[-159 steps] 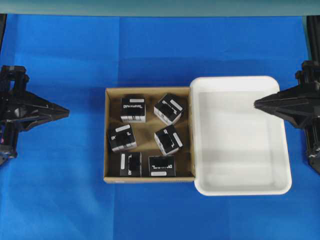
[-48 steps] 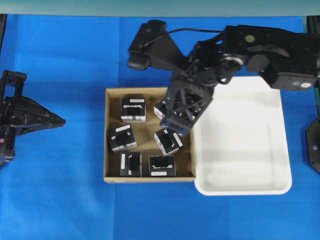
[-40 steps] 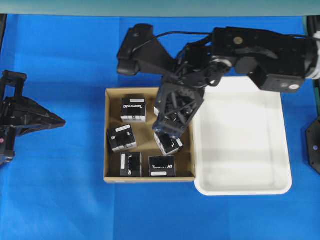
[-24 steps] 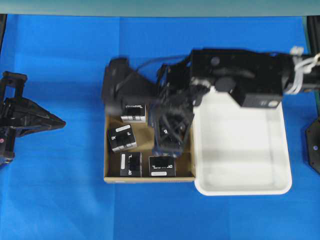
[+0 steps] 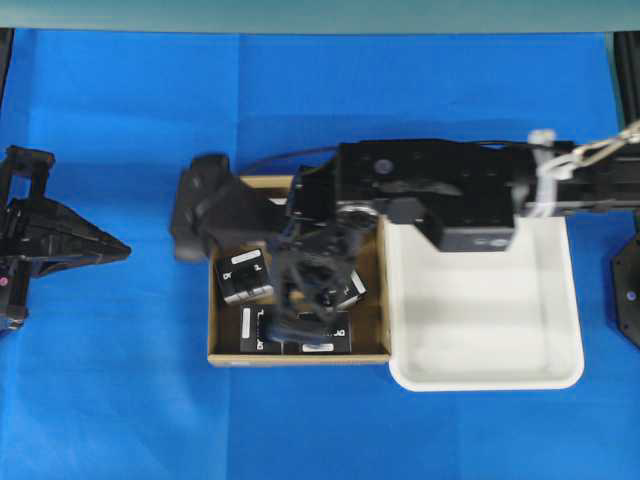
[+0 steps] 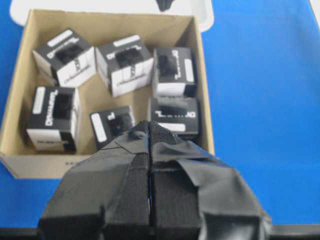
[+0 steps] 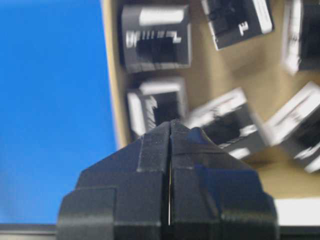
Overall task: Pick a box that is randomly placed inside the cardboard box.
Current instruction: 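Lower the open right gripper into the cardboard box toward a servo package, then close the right gripper around a black-and-white ROBOTIS servo box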
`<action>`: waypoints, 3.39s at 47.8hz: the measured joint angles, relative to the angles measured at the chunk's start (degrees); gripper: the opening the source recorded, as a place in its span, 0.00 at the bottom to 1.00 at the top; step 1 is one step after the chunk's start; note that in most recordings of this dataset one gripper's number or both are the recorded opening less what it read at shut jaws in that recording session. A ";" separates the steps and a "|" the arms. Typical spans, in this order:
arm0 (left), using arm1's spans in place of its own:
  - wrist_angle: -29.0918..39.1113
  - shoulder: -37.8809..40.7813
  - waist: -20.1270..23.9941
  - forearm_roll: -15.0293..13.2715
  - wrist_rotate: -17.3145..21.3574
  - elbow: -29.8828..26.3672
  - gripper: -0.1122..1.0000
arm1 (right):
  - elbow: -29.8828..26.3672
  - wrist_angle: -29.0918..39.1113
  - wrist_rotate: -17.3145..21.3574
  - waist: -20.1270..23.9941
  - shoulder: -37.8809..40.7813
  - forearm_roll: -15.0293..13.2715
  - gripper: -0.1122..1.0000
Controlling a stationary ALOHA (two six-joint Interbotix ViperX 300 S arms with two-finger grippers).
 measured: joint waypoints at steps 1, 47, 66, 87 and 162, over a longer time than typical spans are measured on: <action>0.18 0.00 0.00 -0.09 0.09 -0.09 0.04 | -0.26 0.09 2.20 -0.09 0.35 0.00 0.08; 13.18 -6.77 -1.14 -0.09 0.18 -1.76 0.04 | 0.97 -3.60 58.10 5.19 6.86 -5.54 0.10; 14.06 -6.68 -1.58 -0.09 0.35 -2.02 0.04 | 1.14 -13.36 63.72 4.22 6.94 -6.86 0.32; 19.69 -10.99 -2.81 -0.09 0.53 -2.64 0.04 | -1.93 -14.94 71.72 5.71 10.11 -6.94 0.99; 21.09 -13.01 -2.90 0.00 0.88 -2.46 0.04 | -8.88 -3.96 85.08 5.01 20.57 -10.55 0.98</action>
